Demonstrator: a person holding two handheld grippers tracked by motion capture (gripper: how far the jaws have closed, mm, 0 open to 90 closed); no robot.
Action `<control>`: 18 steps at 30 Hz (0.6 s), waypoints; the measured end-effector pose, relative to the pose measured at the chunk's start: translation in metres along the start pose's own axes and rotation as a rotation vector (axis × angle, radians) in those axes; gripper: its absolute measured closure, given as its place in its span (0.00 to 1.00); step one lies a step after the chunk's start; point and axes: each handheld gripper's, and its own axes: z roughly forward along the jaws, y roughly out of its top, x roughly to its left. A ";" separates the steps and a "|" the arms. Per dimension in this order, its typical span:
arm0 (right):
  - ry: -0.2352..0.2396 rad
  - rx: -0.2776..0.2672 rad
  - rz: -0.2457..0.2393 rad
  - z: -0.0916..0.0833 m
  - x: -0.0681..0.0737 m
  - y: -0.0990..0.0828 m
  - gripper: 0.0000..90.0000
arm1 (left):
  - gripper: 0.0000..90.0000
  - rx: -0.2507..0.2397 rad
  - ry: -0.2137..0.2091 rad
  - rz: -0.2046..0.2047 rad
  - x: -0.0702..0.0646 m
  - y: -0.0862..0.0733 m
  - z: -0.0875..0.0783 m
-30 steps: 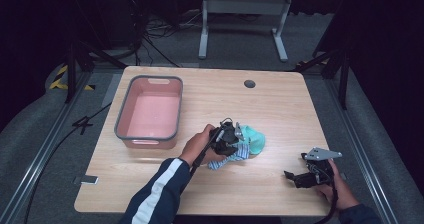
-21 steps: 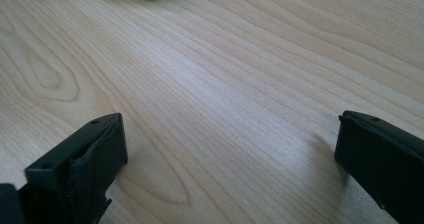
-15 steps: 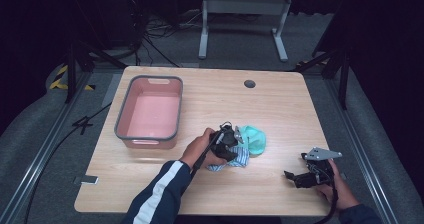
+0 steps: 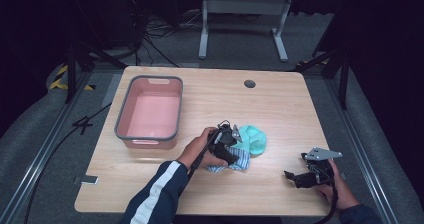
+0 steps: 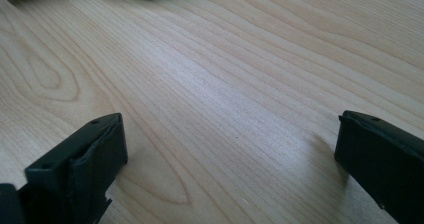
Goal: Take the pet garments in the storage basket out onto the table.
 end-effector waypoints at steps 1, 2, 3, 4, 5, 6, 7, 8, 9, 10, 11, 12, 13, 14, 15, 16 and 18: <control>0.000 0.000 0.000 0.000 0.000 0.000 0.01 | 0.28 -0.005 0.000 -0.009 -0.001 0.000 0.000; 0.000 0.000 0.000 0.000 0.000 0.000 0.01 | 0.27 -0.016 0.000 -0.011 -0.001 0.000 -0.001; 0.000 0.000 0.000 0.000 0.000 0.000 0.01 | 0.27 -0.023 0.001 -0.013 -0.001 0.000 -0.002; 0.000 0.000 0.000 0.000 0.000 0.000 0.01 | 0.28 -0.035 -0.002 -0.021 -0.002 0.001 -0.003; 0.000 0.000 -0.001 0.000 0.000 0.000 0.01 | 0.28 -0.042 -0.002 -0.018 -0.002 0.001 -0.005; 0.000 0.000 0.000 0.000 0.000 0.000 0.01 | 0.28 -0.041 0.002 -0.015 -0.002 0.002 -0.006; 0.001 0.000 -0.001 0.000 0.000 0.000 0.01 | 0.28 -0.043 0.009 -0.016 -0.002 0.002 -0.008; 0.000 0.000 0.000 0.000 0.000 0.000 0.01 | 0.27 -0.047 0.009 -0.016 -0.003 0.003 -0.009; 0.000 0.000 -0.001 0.000 0.000 0.000 0.01 | 0.27 -0.047 0.009 -0.011 -0.002 0.003 -0.011; 0.000 0.000 -0.001 0.000 0.000 0.000 0.01 | 0.27 -0.055 0.012 -0.012 -0.003 0.003 -0.013; 0.000 0.000 -0.001 0.000 0.000 0.000 0.01 | 0.27 -0.052 0.014 -0.010 -0.003 0.003 -0.015; 0.000 0.000 -0.001 0.000 0.000 0.000 0.01 | 0.27 -0.053 0.018 -0.002 -0.003 0.003 -0.017; 0.000 0.000 -0.001 0.000 0.000 0.000 0.01 | 0.28 -0.058 0.019 -0.003 -0.004 0.003 -0.019; 0.000 0.000 -0.001 0.000 0.000 0.000 0.01 | 0.29 -0.059 0.019 0.004 -0.003 0.003 -0.020; 0.000 0.000 -0.001 0.000 0.000 0.000 0.01 | 0.29 -0.062 0.023 0.000 -0.004 0.002 -0.022; 0.000 0.000 0.000 0.000 0.000 0.000 0.01 | 0.29 -0.059 0.025 0.009 -0.004 0.002 -0.024; 0.000 0.000 -0.001 0.000 0.000 0.000 0.01 | 0.28 -0.061 0.034 0.010 -0.004 0.000 -0.027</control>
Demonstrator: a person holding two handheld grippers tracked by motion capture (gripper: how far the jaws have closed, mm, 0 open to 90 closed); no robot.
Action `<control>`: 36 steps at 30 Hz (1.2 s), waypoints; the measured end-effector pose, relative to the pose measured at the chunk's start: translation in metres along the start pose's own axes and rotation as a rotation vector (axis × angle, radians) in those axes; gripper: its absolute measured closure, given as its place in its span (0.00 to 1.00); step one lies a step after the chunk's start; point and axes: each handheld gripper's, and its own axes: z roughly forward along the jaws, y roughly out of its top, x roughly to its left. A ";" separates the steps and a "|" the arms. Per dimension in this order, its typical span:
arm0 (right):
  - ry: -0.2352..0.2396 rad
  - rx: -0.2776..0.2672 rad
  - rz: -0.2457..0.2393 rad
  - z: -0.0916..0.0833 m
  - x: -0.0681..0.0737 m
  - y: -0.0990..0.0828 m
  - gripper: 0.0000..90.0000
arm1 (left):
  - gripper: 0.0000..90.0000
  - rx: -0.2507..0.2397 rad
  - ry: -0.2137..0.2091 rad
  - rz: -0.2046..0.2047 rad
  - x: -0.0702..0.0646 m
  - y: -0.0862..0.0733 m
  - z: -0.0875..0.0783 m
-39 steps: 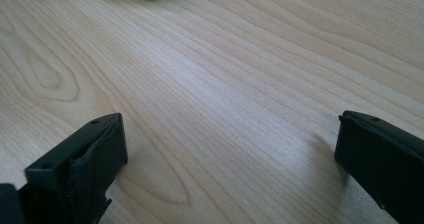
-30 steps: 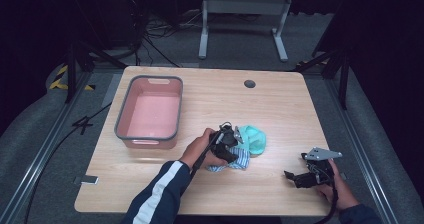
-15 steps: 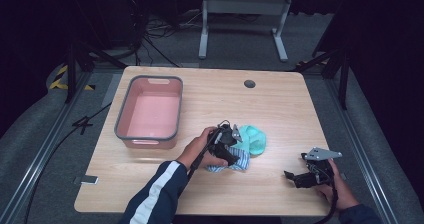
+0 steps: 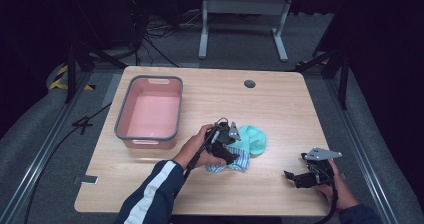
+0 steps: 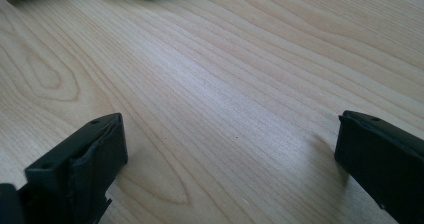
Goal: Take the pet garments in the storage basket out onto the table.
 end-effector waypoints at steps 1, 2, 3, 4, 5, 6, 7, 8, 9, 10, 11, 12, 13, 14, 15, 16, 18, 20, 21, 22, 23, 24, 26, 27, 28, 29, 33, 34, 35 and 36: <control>0.000 0.000 0.000 0.000 0.000 0.000 0.01 | 0.28 -0.002 0.000 -0.007 0.000 -0.001 -0.002; 0.000 0.000 0.000 0.000 0.000 0.000 0.01 | 0.28 -0.007 0.005 -0.008 0.000 -0.001 -0.003; 0.000 0.000 0.000 0.000 0.000 0.000 0.01 | 0.28 -0.003 0.011 -0.003 0.001 -0.002 -0.005; 0.000 0.000 0.000 0.000 0.000 0.000 0.01 | 0.28 -0.006 0.008 -0.003 0.001 -0.003 -0.006; 0.000 0.000 0.000 0.000 0.000 0.000 0.01 | 0.28 0.000 0.014 -0.001 0.001 -0.003 -0.007; 0.000 0.000 0.000 0.000 0.000 0.000 0.01 | 0.28 0.004 0.022 0.002 0.000 -0.003 -0.008; 0.000 0.000 0.000 0.000 0.000 0.000 0.01 | 0.28 0.006 0.030 0.003 0.000 -0.003 -0.009; -0.001 -0.002 0.001 0.000 0.000 0.000 0.01 | 0.28 0.006 0.028 0.003 -0.001 -0.003 -0.010; 0.000 -0.001 0.000 0.000 0.000 0.000 0.01 | 0.27 0.005 0.025 0.008 -0.001 -0.003 -0.011; 0.000 0.000 0.000 0.000 0.000 0.000 0.01 | 0.27 0.001 0.031 0.006 -0.001 -0.003 -0.012; 0.000 0.000 0.000 0.000 0.000 0.000 0.01 | 0.27 0.001 0.032 0.008 -0.002 -0.004 -0.014; 0.000 -0.001 0.000 0.000 0.000 0.000 0.01 | 0.27 0.001 0.041 0.012 -0.002 -0.004 -0.015; 0.000 0.000 0.000 0.000 0.000 0.000 0.01 | 0.26 0.011 0.051 0.023 -0.003 -0.004 -0.016; 0.000 -0.001 0.000 0.000 0.000 0.000 0.01 | 0.27 0.014 0.055 0.022 -0.004 -0.004 -0.017; -0.001 -0.003 0.001 0.000 0.000 0.000 0.01 | 0.27 0.021 0.058 0.029 -0.005 -0.005 -0.018; -0.001 -0.003 0.001 0.000 0.000 0.000 0.01 | 0.26 0.020 0.057 0.026 -0.006 -0.006 -0.019; -0.001 -0.003 0.001 0.000 0.000 0.000 0.01 | 0.26 0.029 0.061 0.045 -0.008 -0.008 -0.022; -0.001 -0.003 0.001 0.000 0.000 0.000 0.01 | 0.24 0.033 0.064 0.055 -0.009 -0.011 -0.025; -0.001 -0.003 0.001 0.000 0.000 0.000 0.01 | 0.24 0.035 0.068 0.057 -0.010 -0.012 -0.026; -0.001 -0.003 0.001 0.000 0.000 0.000 0.01 | 0.24 0.038 0.072 0.068 -0.011 -0.014 -0.027; -0.001 -0.002 0.000 0.000 0.000 0.000 0.01 | 0.24 0.033 0.075 0.066 -0.011 -0.016 -0.029; -0.001 -0.002 0.001 0.000 0.000 0.000 0.01 | 0.24 0.036 0.073 0.070 -0.011 -0.017 -0.030; -0.001 -0.003 0.001 0.000 0.000 0.000 0.01 | 0.24 0.034 0.075 0.080 -0.012 -0.020 -0.033; -0.002 -0.003 0.002 0.000 0.000 0.000 0.01 | 0.24 0.030 0.077 0.075 -0.013 -0.022 -0.035; -0.001 -0.003 0.001 0.000 0.000 0.000 0.01 | 0.24 0.032 0.077 0.079 -0.013 -0.024 -0.036; 0.000 0.000 0.000 0.000 0.000 0.000 0.01 | 0.24 0.032 0.082 0.078 -0.014 -0.025 -0.038; 0.000 0.000 0.000 0.000 0.000 0.000 0.01 | 0.24 0.044 0.088 0.088 -0.016 -0.031 -0.041; -0.001 -0.003 0.000 0.000 0.000 0.000 0.01 | 0.24 0.045 0.089 0.084 -0.016 -0.033 -0.042; -0.001 -0.003 0.001 0.000 0.000 0.000 0.01 | 0.24 0.048 0.090 0.083 -0.016 -0.036 -0.043; -0.001 -0.003 0.001 0.000 0.000 0.000 0.01 | 0.24 0.050 0.093 0.082 -0.016 -0.037 -0.043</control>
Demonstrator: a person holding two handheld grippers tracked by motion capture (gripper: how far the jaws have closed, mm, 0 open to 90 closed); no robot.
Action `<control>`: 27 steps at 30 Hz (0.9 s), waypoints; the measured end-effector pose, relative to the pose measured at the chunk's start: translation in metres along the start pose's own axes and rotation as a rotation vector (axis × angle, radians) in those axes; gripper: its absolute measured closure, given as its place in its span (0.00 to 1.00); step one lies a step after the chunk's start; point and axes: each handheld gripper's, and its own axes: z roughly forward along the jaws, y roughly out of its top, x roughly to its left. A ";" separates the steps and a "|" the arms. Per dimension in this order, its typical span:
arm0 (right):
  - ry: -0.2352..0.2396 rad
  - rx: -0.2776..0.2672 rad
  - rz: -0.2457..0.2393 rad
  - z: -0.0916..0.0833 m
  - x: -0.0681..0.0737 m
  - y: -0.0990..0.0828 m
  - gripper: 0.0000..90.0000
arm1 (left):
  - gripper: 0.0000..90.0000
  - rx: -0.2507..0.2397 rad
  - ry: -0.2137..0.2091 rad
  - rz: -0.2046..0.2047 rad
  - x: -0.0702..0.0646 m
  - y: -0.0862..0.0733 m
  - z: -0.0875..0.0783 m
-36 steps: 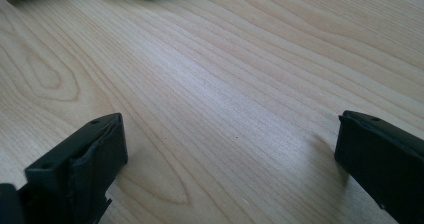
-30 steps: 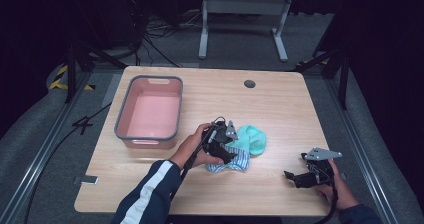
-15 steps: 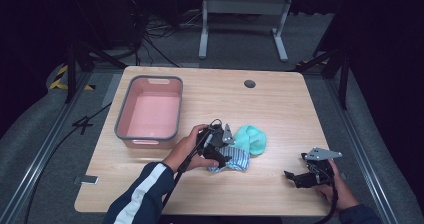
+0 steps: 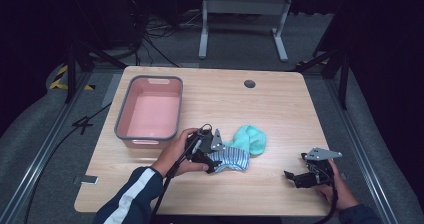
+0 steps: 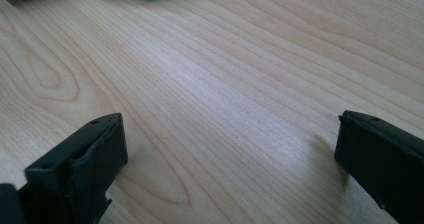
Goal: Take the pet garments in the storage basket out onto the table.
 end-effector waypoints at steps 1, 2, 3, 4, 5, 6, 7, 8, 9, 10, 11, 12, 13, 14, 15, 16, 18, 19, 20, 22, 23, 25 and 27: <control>0.001 0.002 0.000 0.000 0.000 0.000 0.01 | 0.24 0.002 0.002 0.002 0.000 -0.003 -0.001; 0.000 0.001 0.000 0.000 0.000 0.000 0.01 | 0.24 0.004 0.004 -0.001 -0.001 -0.004 -0.001; 0.001 0.002 -0.001 0.000 0.000 0.000 0.01 | 0.24 0.006 0.005 0.001 0.000 -0.006 -0.002; 0.000 0.000 0.000 0.000 0.000 0.000 0.01 | 0.24 0.009 0.006 -0.001 -0.001 -0.008 -0.002; 0.001 0.003 -0.002 0.000 0.000 0.000 0.01 | 0.24 0.008 0.007 -0.007 -0.001 -0.011 -0.003; 0.001 0.002 -0.001 0.000 0.000 0.000 0.01 | 0.24 0.013 0.007 -0.002 -0.001 -0.013 -0.003; 0.000 0.000 0.000 0.000 0.000 0.000 0.01 | 0.24 0.015 0.012 0.000 -0.002 -0.015 -0.004; 0.000 0.000 0.000 0.000 0.000 0.000 0.01 | 0.24 0.020 0.016 -0.001 -0.002 -0.018 -0.004; 0.000 0.000 -0.001 0.000 0.000 0.000 0.01 | 0.24 0.020 0.012 -0.001 -0.002 -0.020 -0.004; 0.000 0.000 0.000 0.000 0.000 0.000 0.01 | 0.24 0.025 0.009 0.001 -0.002 -0.022 -0.005; 0.000 0.000 0.000 0.000 0.000 0.000 0.01 | 0.24 0.028 0.012 0.003 -0.002 -0.024 -0.005; 0.000 0.000 0.000 0.000 0.000 0.000 0.01 | 0.24 0.034 0.015 0.008 -0.003 -0.026 -0.006; 0.000 0.000 0.000 0.000 0.000 0.000 0.01 | 0.24 0.037 0.018 0.009 -0.003 -0.029 -0.007; 0.000 0.000 0.000 0.000 0.000 0.000 0.01 | 0.24 0.036 0.018 0.008 -0.003 -0.031 -0.007; 0.000 0.000 0.000 0.000 0.000 0.000 0.01 | 0.24 0.040 0.020 0.003 -0.004 -0.034 -0.008; 0.000 0.000 0.000 0.000 0.000 0.000 0.01 | 0.24 0.043 0.021 0.002 -0.004 -0.036 -0.008; 0.000 0.000 0.000 0.000 0.000 0.000 0.01 | 0.24 0.048 0.031 -0.004 -0.005 -0.042 -0.008; 0.000 0.000 0.000 0.000 0.000 0.000 0.01 | 0.24 0.048 0.031 -0.004 -0.005 -0.042 -0.008; 0.000 0.000 0.000 0.000 0.000 0.000 0.01 | 0.24 0.058 0.029 -0.008 -0.005 -0.047 -0.008; 0.000 0.000 0.000 0.000 0.000 0.000 0.01 | 0.24 0.058 0.032 -0.013 -0.006 -0.050 -0.008; 0.000 0.000 0.000 0.000 0.000 0.000 0.01 | 0.24 0.067 0.032 -0.007 -0.006 -0.052 -0.009; 0.000 0.000 0.000 0.000 0.000 0.000 0.01 | 0.24 0.069 0.037 -0.016 -0.007 -0.057 -0.009; 0.000 0.000 0.000 0.000 0.000 0.000 0.01 | 0.24 0.071 0.033 -0.017 -0.007 -0.061 -0.009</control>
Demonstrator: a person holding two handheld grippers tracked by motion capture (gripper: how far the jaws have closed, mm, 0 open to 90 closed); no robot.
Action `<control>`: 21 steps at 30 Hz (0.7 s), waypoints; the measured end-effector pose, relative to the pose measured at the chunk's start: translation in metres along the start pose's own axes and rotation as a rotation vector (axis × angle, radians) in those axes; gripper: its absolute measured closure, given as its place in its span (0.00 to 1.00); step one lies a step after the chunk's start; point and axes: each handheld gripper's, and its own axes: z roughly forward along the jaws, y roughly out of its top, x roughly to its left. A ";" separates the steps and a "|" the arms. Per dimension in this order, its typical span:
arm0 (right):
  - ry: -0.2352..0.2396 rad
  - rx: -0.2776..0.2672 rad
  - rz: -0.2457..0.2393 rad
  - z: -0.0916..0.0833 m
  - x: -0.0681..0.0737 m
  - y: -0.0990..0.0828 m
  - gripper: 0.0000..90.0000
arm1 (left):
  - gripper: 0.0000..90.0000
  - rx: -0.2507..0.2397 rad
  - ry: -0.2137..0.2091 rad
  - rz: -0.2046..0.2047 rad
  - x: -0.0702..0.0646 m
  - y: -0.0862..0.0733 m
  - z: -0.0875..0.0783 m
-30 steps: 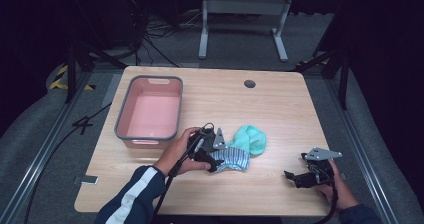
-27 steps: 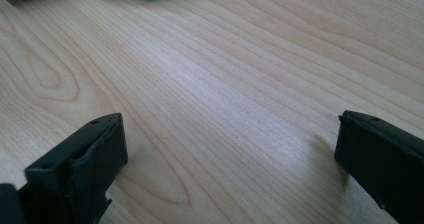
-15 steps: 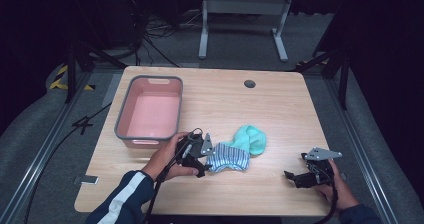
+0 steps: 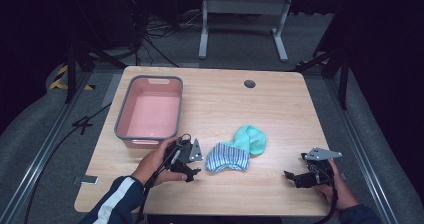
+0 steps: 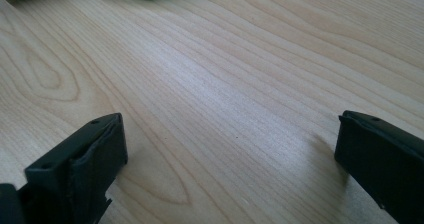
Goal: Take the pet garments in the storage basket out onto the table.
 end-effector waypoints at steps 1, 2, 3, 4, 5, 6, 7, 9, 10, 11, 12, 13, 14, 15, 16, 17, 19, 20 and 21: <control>0.000 0.000 0.000 0.000 0.000 0.000 0.01 | 0.24 0.000 0.004 -0.002 -0.001 -0.002 0.000; 0.000 0.000 -0.001 0.000 0.000 0.000 0.01 | 0.23 0.003 0.006 0.002 -0.001 -0.005 -0.001; 0.000 0.001 0.000 0.000 0.000 0.000 0.01 | 0.23 0.003 0.007 0.004 -0.001 -0.007 -0.002; 0.000 0.000 0.000 0.000 0.000 0.000 0.01 | 0.23 -0.002 0.008 -0.001 -0.001 -0.010 -0.003; 0.000 0.000 0.000 0.000 0.000 0.000 0.01 | 0.23 -0.002 0.006 -0.010 -0.002 -0.013 -0.005; 0.000 0.000 0.000 0.000 0.000 0.000 0.01 | 0.23 -0.009 0.007 -0.014 -0.002 -0.015 -0.005; 0.000 0.000 0.000 0.000 0.000 0.000 0.01 | 0.23 -0.004 0.014 -0.005 -0.002 -0.018 -0.006; 0.000 0.001 0.000 0.000 0.000 0.000 0.01 | 0.23 0.005 0.015 -0.005 -0.003 -0.023 -0.008; 0.000 0.000 0.000 0.000 0.000 0.000 0.01 | 0.23 0.004 0.018 -0.006 -0.004 -0.026 -0.008; 0.000 0.000 0.000 0.000 0.000 0.000 0.01 | 0.23 0.010 0.018 -0.008 -0.004 -0.028 -0.009; 0.000 0.000 0.000 0.000 0.000 0.000 0.01 | 0.23 0.009 0.022 -0.011 -0.004 -0.031 -0.010; 0.000 0.000 0.000 0.000 0.000 0.000 0.01 | 0.23 0.010 0.023 -0.021 -0.004 -0.034 -0.010; 0.000 0.000 0.000 0.000 0.000 0.000 0.01 | 0.23 0.014 0.026 -0.022 -0.004 -0.036 -0.010; 0.000 0.001 0.000 0.000 0.000 0.000 0.01 | 0.23 0.017 0.029 -0.034 -0.005 -0.039 -0.010; 0.000 0.000 0.000 0.000 0.000 0.000 0.01 | 0.23 0.022 0.028 -0.036 -0.005 -0.042 -0.010; 0.000 0.000 0.000 0.000 0.000 0.000 0.01 | 0.23 0.023 0.028 -0.037 -0.005 -0.044 -0.010; 0.000 0.000 0.000 0.000 0.000 0.000 0.01 | 0.23 0.023 0.032 -0.043 -0.005 -0.049 -0.011; 0.000 0.000 0.000 0.000 0.000 0.000 0.01 | 0.23 0.025 0.039 -0.050 -0.005 -0.052 -0.012; 0.000 0.000 0.000 0.000 0.000 0.000 0.01 | 0.23 0.025 0.040 -0.066 -0.005 -0.056 -0.013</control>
